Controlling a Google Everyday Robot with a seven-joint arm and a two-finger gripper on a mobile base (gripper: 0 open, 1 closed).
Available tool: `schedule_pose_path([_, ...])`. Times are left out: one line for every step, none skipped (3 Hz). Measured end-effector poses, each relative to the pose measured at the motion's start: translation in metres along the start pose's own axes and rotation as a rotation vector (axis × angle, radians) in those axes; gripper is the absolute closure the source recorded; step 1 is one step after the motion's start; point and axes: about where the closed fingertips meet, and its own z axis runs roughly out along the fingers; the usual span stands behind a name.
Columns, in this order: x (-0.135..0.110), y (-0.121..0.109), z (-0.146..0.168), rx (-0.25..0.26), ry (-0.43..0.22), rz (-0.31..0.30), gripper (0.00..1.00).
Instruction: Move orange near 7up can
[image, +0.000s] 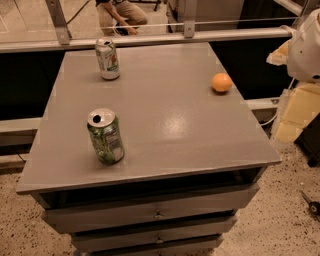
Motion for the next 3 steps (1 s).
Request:
schedule_pose_path([0.000,0.000,0.000,0.000,0.000,0.000,0.00])
schedule_pose_path([0.002,-0.014,0.013,0.031,-0.035,0.031,0.00])
schedule_pose_path([0.022,-0.058,0.062,0.086,-0.167,0.140,0.00])
